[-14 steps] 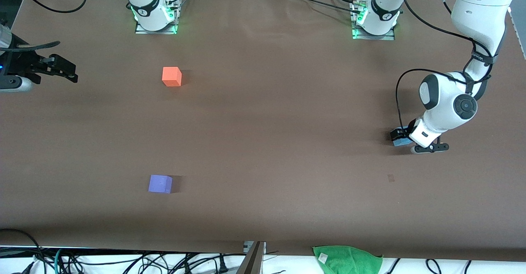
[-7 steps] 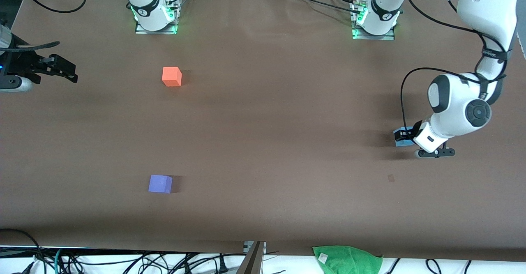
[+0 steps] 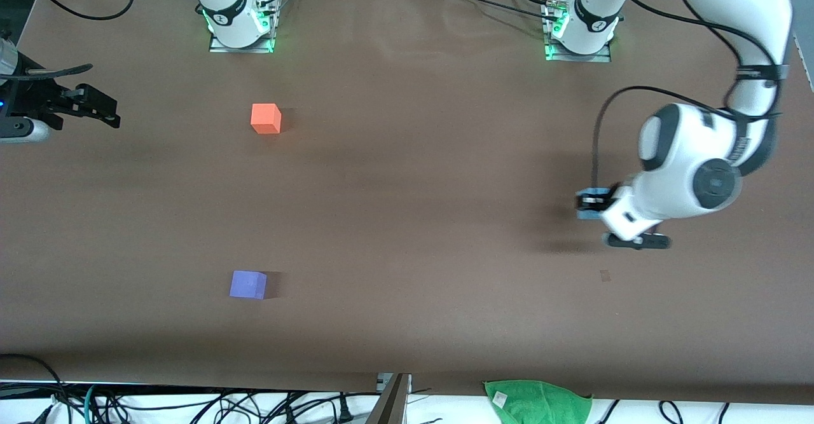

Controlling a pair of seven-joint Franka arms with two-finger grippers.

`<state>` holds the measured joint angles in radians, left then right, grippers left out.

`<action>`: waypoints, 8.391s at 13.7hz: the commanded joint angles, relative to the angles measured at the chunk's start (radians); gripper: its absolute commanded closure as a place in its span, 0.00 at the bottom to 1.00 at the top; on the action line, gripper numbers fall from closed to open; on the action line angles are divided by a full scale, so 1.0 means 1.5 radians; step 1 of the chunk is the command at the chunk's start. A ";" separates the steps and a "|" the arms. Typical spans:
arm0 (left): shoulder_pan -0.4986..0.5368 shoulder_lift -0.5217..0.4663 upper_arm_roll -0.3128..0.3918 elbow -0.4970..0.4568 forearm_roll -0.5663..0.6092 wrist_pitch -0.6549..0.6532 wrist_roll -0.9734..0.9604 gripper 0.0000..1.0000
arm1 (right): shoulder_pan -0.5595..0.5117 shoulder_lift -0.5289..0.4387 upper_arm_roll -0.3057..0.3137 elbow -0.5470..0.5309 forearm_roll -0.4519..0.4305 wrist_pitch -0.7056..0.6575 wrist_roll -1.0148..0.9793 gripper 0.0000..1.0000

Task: Place blue block between orange and purple blocks
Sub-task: 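Carry the light blue cube with the left gripper toward the table middle, then lower the cube and open the left gripper while the right gripper approaches, then grasp the blue cube with the right gripper while the left gripper withdraws, then carry the blue cube with the right gripper toward the orange cube, then lower the cube between the orange and purple cubes, open the right gripper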

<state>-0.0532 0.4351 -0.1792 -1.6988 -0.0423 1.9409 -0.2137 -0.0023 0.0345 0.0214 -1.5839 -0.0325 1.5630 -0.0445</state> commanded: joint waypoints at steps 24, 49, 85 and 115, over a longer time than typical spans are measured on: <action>-0.317 0.178 -0.037 0.216 0.001 0.010 -0.307 0.00 | 0.001 0.101 0.007 0.010 0.007 0.013 0.003 0.00; 0.189 -0.133 -0.044 -0.011 0.072 -0.080 0.113 0.00 | 0.468 0.448 0.005 0.121 0.016 0.410 0.757 0.00; 0.061 -0.264 0.116 0.102 0.022 -0.261 0.196 0.00 | 0.364 0.371 0.002 0.043 0.015 0.276 0.508 0.76; 0.055 -0.262 0.111 0.098 0.016 -0.258 0.195 0.00 | 0.316 0.266 -0.156 -0.227 0.068 0.456 0.146 0.00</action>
<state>0.0318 0.0350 -0.0138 -1.5714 -0.0065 1.5598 0.0645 0.4652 0.4590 -0.2054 -2.0227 0.0450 2.3983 0.1994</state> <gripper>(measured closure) 0.000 0.000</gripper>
